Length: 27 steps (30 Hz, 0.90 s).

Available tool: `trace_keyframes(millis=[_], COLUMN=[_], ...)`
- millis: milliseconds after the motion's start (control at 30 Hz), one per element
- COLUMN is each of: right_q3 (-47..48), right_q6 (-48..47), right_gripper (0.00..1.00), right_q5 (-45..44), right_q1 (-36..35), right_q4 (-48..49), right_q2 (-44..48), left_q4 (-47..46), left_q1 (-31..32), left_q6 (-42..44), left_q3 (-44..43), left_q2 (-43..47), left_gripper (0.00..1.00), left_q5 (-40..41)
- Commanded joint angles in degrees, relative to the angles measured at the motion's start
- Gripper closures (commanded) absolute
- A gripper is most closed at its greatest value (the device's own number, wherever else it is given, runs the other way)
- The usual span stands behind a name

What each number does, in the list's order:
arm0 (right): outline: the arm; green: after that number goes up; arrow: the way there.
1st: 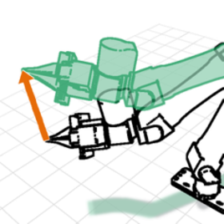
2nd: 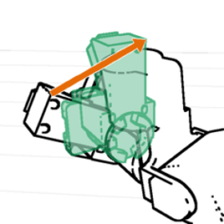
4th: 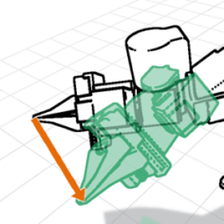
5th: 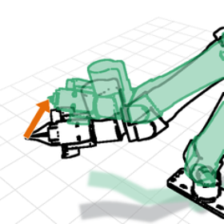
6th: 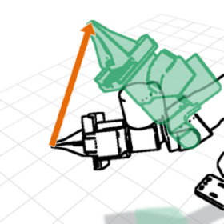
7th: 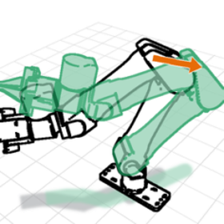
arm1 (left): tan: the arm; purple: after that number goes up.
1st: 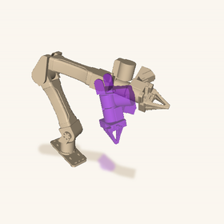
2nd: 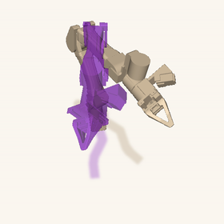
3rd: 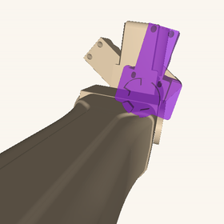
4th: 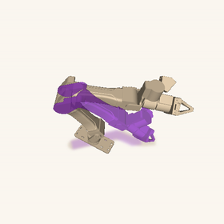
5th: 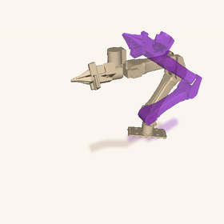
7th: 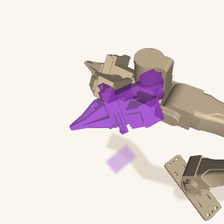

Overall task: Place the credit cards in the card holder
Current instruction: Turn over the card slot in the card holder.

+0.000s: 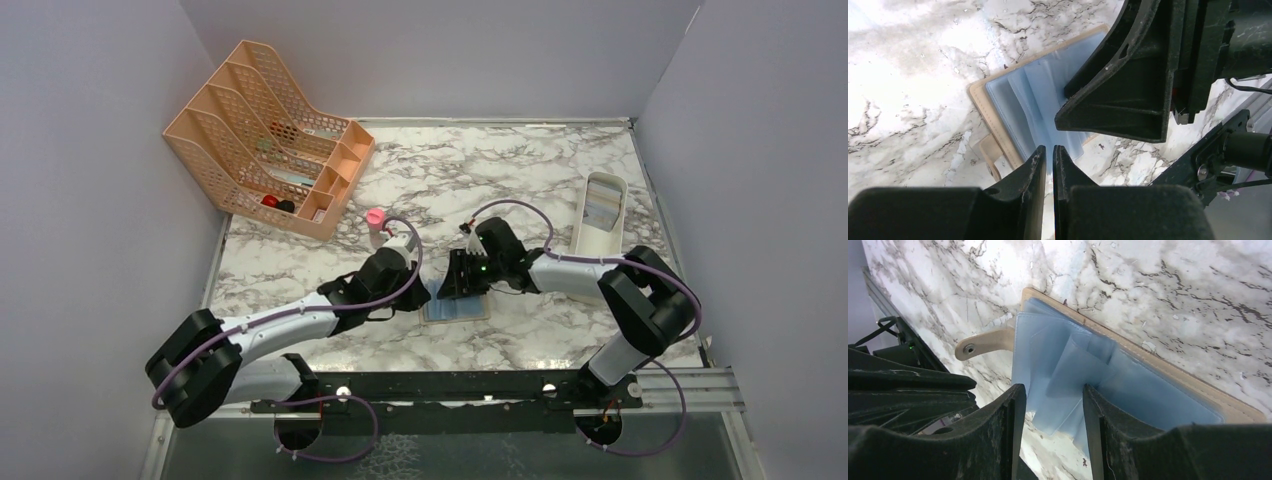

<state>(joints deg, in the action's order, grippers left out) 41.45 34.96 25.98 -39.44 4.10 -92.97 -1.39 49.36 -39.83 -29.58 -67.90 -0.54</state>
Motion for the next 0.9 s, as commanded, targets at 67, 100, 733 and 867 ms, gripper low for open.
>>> trace_keyframes(millis=[67, 100, 733, 867], right_q3=[2.33, 2.56, 6.05, 6.52], right_q6=[-1.71, -1.81, -4.18, -4.83], right_gripper=[0.50, 0.50, 0.51, 0.51], right_q5=[-5.97, -6.55, -20.32, -22.64], right_q1=[-0.19, -0.26, -0.23, -0.25], right_q4=[-5.34, -5.97, -22.94, -25.17], right_q2=[2.07, 2.18, 9.55, 10.35], left_q4=[-3.86, -4.22, -8.66, -10.17], left_q1=[0.27, 0.25, 0.25, 0.29], left_q6=[0.61, 0.70, 0.65, 0.59], left_q3=[-0.22, -0.29, -2.59, -4.23], left_q2=[-3.93, -5.13, -8.73, -11.50], left_gripper=[0.86, 0.86, 0.86, 0.86], left_q5=[-0.28, -0.19, -5.59, -8.05])
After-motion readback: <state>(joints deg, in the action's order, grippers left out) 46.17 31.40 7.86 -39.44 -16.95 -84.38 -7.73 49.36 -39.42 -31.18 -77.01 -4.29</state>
